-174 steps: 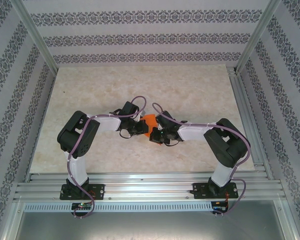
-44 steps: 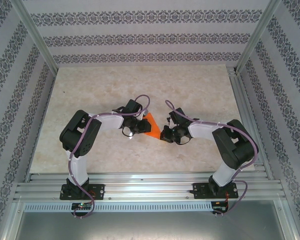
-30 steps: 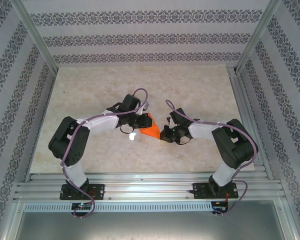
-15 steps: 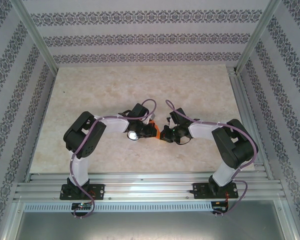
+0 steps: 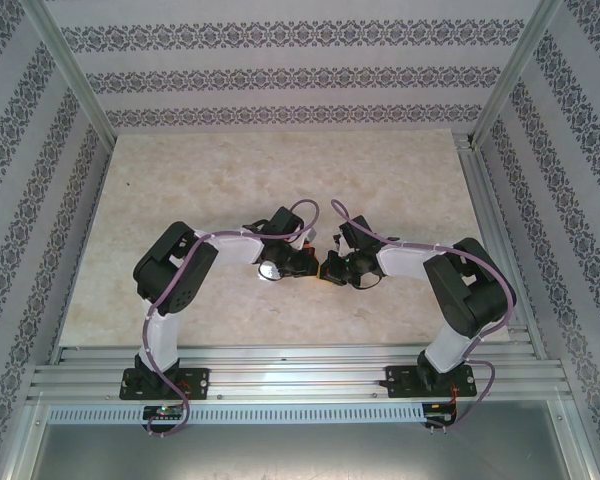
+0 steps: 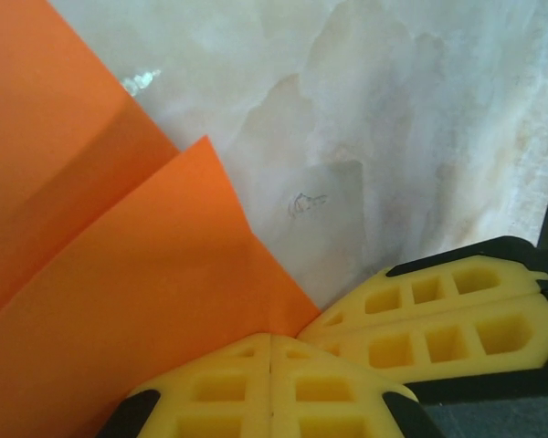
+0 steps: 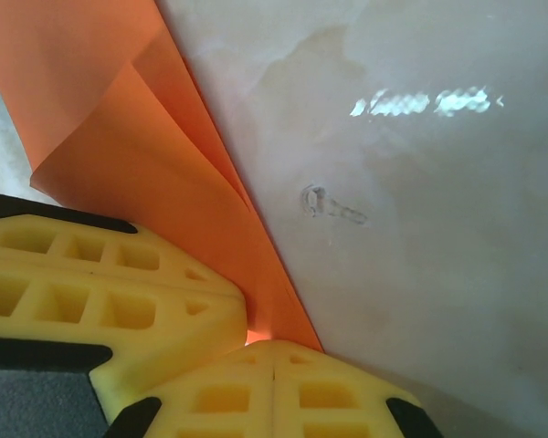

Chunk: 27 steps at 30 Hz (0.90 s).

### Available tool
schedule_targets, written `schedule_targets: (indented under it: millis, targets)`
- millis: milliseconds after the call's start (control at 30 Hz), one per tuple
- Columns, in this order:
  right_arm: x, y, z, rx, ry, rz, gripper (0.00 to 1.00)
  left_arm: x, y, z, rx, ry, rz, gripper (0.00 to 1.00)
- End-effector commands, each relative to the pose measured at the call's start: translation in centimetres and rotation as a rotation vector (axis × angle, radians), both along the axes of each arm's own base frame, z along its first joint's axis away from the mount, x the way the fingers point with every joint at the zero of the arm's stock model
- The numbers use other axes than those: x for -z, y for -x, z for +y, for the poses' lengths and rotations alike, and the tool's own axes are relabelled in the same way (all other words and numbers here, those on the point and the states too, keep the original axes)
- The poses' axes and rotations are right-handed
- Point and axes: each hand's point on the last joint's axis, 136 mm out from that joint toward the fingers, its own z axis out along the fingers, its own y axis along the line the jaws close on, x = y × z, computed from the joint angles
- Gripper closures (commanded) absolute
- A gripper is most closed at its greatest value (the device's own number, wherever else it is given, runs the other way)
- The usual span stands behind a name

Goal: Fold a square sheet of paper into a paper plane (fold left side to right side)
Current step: Third fold the triangle at the center of the table.

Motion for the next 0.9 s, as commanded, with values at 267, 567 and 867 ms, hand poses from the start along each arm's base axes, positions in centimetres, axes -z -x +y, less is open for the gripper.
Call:
schedule_targets:
  millis: [267,567,867]
  targets:
    - [3.3,2.2,-2.9,0.002,0.172,0.087,1.0,1.1,-0.5,3.3,-0.009,-0.152,-0.028,0.97]
    - [3.4,2.4,-3.0,0.004,0.174,0.09,1.0,1.7,-2.0,6.5,-0.07,-0.166,-0.022,0.97]
    - [3.4,2.5,-3.2,0.007,0.179,0.093,1.0,2.2,-2.2,10.2,-0.135,-0.179,-0.006,0.97]
